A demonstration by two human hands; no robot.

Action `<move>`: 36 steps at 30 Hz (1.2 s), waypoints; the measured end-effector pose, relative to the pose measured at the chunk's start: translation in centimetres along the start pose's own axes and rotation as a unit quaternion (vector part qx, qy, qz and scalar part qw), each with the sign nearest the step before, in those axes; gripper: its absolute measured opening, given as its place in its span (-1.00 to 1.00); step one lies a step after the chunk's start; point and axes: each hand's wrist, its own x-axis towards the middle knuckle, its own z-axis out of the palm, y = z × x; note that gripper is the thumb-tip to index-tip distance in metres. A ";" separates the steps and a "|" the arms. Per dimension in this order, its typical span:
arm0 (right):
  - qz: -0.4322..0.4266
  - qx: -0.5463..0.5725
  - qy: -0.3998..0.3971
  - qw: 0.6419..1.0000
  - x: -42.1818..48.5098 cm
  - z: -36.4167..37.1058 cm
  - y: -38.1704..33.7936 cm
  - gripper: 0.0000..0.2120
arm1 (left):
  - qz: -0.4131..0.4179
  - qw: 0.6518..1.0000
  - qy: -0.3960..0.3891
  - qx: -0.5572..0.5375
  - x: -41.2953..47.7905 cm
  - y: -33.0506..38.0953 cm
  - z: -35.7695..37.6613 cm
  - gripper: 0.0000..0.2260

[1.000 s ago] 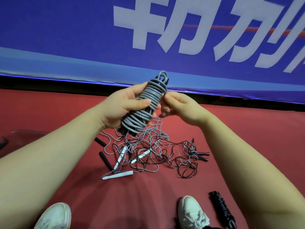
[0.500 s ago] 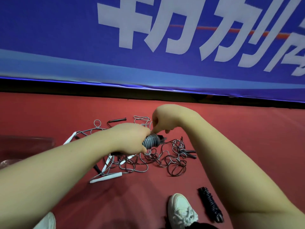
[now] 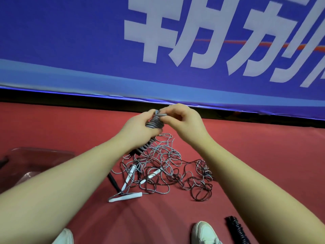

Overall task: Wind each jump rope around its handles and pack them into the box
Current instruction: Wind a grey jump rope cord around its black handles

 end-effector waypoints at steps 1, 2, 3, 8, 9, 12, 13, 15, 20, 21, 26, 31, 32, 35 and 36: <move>0.043 0.092 -0.007 0.995 -0.2 0.0 0.0 -0.86 | 0.006 1.000 0.010 -0.003 0.1 0.0 0.0 -0.67; 0.071 0.161 -0.009 0.984 -0.3 0.1 0.2 -0.87 | 0.011 1.000 0.021 -0.008 0.1 -0.1 0.0 -0.64; 0.081 0.194 -0.006 0.978 -0.4 0.2 0.3 -0.89 | 0.016 0.999 0.031 -0.011 0.1 -0.1 0.0 -0.61; 0.098 0.302 0.063 0.946 -0.2 0.9 -0.4 -0.90 | 0.024 0.995 0.088 -0.029 0.2 -0.3 0.4 -0.50; 0.121 0.372 0.082 0.917 0.0 1.0 -0.8 -0.87 | 0.019 0.993 0.104 -0.051 0.3 -0.3 0.6 -0.46; 0.206 0.497 0.121 0.834 1.0 0.9 -1.6 -0.80 | 0.017 0.984 0.143 -0.103 0.4 -0.5 0.8 -0.41; 0.239 0.502 0.124 0.822 1.3 0.6 -1.7 -0.80 | 0.028 0.984 0.147 -0.095 0.4 -0.6 0.9 -0.42; 0.291 0.492 0.103 0.814 1.7 -0.2 -1.9 -0.86 | 0.053 0.987 0.141 -0.051 0.2 -0.8 0.7 -0.44; 0.201 0.325 0.046 0.923 1.4 -1.4 -1.0 -0.89 | 0.043 0.995 0.088 0.011 0.4 -0.7 0.5 -0.23; 0.155 0.245 0.050 0.956 1.2 -1.4 -0.9 -0.87 | 0.041 0.997 0.072 0.010 0.5 -0.6 0.5 -0.19; -0.059 -0.107 0.029 0.992 0.5 -0.2 -1.4 -0.88 | 0.030 0.996 0.066 -0.044 1.1 -0.8 -0.1 -0.34; -0.014 -0.077 -0.002 0.997 1.0 -0.2 -2.4 -0.87 | 0.052 0.998 0.038 0.001 0.7 -1.2 -0.2 -0.21; 0.004 -0.056 -0.021 0.998 1.0 -0.4 -2.5 -0.86 | 0.063 0.998 0.031 0.009 0.6 -1.2 -0.3 -0.17; -0.022 -0.077 -0.093 0.992 1.0 -0.8 -2.6 -0.82 | 0.106 0.991 -0.005 0.078 0.5 -1.4 -0.8 -0.17; -0.045 -0.092 -0.117 0.988 0.9 -1.0 -2.4 -0.80 | 0.114 0.988 -0.023 0.101 0.5 -1.5 -1.0 -0.19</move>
